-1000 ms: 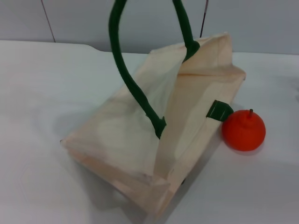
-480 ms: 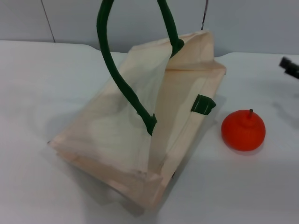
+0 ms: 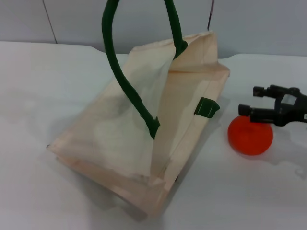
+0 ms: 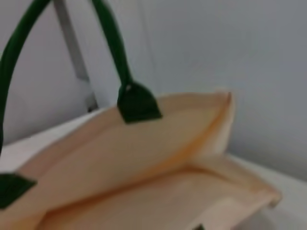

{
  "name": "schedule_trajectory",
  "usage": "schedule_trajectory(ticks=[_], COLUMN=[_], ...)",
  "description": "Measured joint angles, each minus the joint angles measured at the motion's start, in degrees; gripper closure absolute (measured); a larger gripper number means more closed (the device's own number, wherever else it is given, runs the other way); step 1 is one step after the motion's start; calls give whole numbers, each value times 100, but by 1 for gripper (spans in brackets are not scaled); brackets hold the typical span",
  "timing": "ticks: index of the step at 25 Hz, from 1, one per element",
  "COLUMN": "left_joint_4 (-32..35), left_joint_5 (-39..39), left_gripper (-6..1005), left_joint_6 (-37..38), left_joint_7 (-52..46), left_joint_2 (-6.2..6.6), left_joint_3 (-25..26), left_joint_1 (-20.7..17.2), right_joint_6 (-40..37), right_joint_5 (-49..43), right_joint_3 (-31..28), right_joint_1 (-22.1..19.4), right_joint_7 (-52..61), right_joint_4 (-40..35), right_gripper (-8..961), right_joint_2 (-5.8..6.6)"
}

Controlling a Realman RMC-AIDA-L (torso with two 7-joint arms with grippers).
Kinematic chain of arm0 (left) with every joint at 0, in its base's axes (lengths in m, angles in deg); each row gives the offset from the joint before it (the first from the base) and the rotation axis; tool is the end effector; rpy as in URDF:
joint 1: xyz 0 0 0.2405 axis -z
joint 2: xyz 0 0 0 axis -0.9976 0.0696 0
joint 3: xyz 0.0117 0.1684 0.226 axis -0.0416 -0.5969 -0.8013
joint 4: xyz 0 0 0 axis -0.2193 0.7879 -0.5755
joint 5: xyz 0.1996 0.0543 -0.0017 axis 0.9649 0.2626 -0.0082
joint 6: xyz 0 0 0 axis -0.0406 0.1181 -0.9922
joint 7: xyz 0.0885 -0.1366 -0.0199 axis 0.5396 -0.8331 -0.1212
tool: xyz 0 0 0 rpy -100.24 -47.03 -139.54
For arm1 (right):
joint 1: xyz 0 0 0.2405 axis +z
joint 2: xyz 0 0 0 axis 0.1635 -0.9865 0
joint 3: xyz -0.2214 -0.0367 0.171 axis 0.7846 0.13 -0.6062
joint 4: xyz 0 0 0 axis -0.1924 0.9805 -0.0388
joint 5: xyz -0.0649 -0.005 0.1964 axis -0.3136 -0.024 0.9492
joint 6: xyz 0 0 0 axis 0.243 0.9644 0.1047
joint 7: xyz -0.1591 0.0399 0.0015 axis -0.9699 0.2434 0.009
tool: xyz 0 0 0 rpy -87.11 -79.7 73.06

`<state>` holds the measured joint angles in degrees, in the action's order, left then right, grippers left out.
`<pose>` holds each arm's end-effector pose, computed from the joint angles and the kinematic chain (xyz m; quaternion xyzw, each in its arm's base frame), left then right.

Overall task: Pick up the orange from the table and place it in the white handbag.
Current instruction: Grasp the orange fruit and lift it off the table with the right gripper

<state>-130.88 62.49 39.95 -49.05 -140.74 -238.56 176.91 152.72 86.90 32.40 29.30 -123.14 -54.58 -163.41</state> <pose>-0.0360 0.4758 0.1344 -0.9767 -0.1767 -0.0241 0.1192 0.2901 0.3926 -0.0073 -0.9292 0.2342 0.2191 0.1836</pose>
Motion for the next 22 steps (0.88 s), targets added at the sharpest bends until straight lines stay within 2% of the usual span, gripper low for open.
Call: schedule_trajectory(ticks=[7, 16, 22], left_joint_4=[23, 35, 35], left_joint_5=[-1, -41, -45], left_gripper=[884, 884, 884], left_joint_6=[0, 0, -3], left_joint_7=[0, 0, 0], left_joint_2=[-4, 5, 17], left_joint_3=[0, 0, 0], left_joint_1=[-47, -137, -146], right_joint_6=[-628, -680, -636], right_joint_5=[-85, -852, -953], right_joint_3=[132, 137, 157], right_joint_1=[-47, -94, -46], right_joint_7=[15, 384, 413], right_joint_4=[-11, -23, -47], right_gripper=[180, 187, 191], right_joint_2=[-70, -1, 11])
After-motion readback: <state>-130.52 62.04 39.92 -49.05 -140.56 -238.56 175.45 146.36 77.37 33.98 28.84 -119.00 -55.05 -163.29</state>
